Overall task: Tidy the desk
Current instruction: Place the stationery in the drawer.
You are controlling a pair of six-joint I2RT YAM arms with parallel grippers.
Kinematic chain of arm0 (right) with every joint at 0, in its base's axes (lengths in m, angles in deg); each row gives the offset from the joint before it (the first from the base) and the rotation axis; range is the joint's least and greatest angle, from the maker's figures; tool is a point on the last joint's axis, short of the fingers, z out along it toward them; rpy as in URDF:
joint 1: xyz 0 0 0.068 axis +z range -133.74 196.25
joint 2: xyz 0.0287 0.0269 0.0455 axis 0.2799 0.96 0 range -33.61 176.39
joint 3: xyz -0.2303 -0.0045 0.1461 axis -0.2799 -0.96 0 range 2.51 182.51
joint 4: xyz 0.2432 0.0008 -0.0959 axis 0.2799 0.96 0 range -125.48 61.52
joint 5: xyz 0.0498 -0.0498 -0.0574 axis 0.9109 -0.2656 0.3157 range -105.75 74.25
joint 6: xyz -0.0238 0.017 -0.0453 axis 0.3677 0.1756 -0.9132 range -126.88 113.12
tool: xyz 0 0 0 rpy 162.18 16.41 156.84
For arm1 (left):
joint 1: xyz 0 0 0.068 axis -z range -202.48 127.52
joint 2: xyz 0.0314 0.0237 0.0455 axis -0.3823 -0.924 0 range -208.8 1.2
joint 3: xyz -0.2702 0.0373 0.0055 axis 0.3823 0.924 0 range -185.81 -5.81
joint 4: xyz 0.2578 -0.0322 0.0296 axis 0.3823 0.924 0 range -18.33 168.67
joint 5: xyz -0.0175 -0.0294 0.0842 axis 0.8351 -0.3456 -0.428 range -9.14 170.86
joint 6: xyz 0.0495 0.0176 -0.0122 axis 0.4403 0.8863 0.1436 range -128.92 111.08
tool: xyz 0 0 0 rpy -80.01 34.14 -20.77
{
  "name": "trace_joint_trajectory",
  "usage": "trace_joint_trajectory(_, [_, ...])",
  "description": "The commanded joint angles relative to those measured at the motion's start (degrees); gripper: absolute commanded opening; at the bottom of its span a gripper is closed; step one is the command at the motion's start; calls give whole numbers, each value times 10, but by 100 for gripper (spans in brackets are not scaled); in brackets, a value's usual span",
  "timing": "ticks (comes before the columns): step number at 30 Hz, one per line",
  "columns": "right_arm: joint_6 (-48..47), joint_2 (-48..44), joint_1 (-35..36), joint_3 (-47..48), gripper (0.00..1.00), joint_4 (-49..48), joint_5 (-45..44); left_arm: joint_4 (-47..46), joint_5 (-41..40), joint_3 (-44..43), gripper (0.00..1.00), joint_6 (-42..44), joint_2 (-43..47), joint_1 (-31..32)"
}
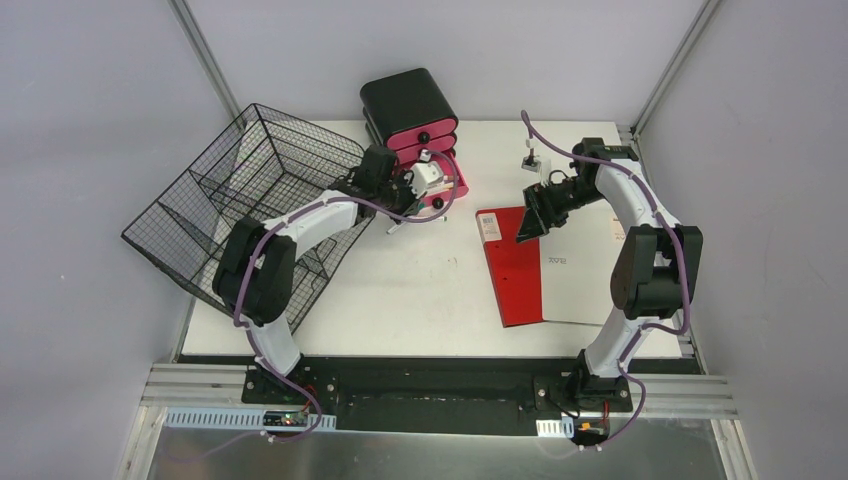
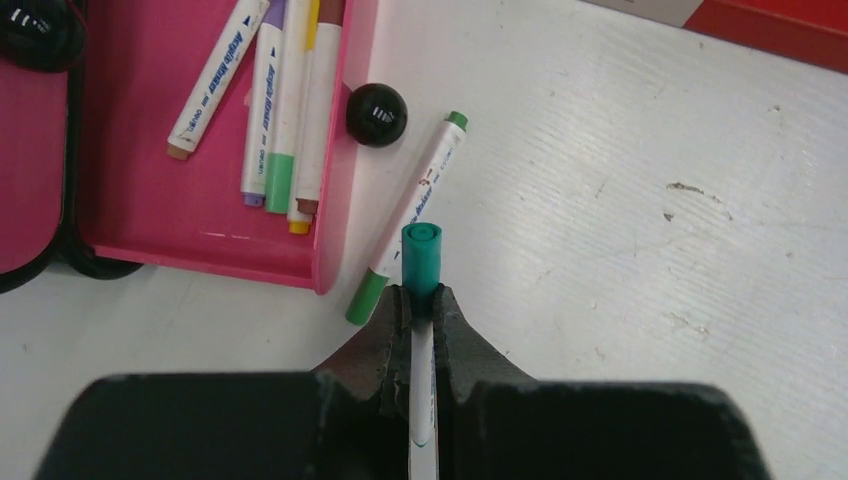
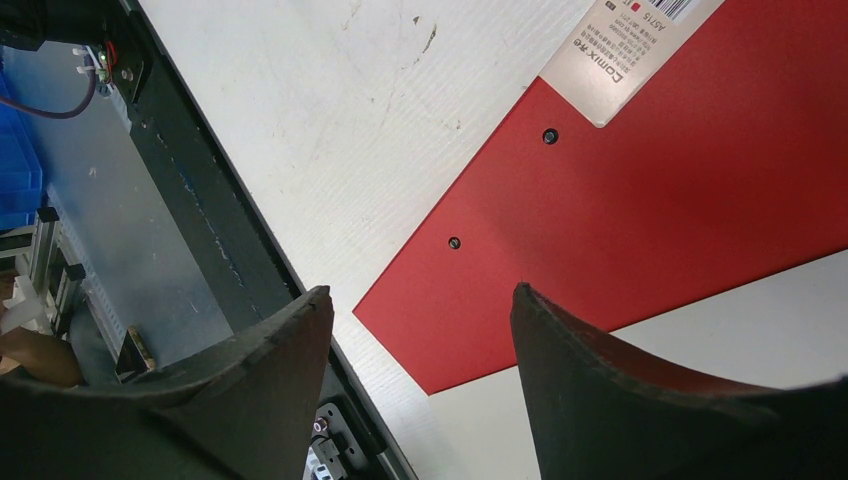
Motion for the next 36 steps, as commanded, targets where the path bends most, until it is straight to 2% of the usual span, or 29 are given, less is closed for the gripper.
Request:
trace_joint_trajectory(1, [-17,-7,3,20,68,3,6,-140,9,21,0,-30,13,-4])
trace_joint_trajectory(3, [-17,-8,3,20,68,3,6,-163,8,19,0,-29,17,-2])
trace_joint_trajectory(8, [-18,-7,3,19,68,3,8,-231,-55,13,0,6,5,7])
trace_joint_trajectory(12, [-18,-7,3,19,68,5,9,-310,-112,9,0,59,-44,18])
trace_joint_trajectory(17, [-20,-8,4,19,68,7,10,-317,-175,-23,0,101,-115,39])
trace_joint_trajectory(21, [-22,-6,4,20,68,9,11,-380,-234,-17,0,151,-154,54])
trace_joint_trajectory(27, [-23,-6,5,20,68,10,11,-373,-236,-32,0,164,-190,58])
trace_joint_trajectory(36, [-24,-8,6,20,68,10,12,-357,-223,-34,0,151,-185,59])
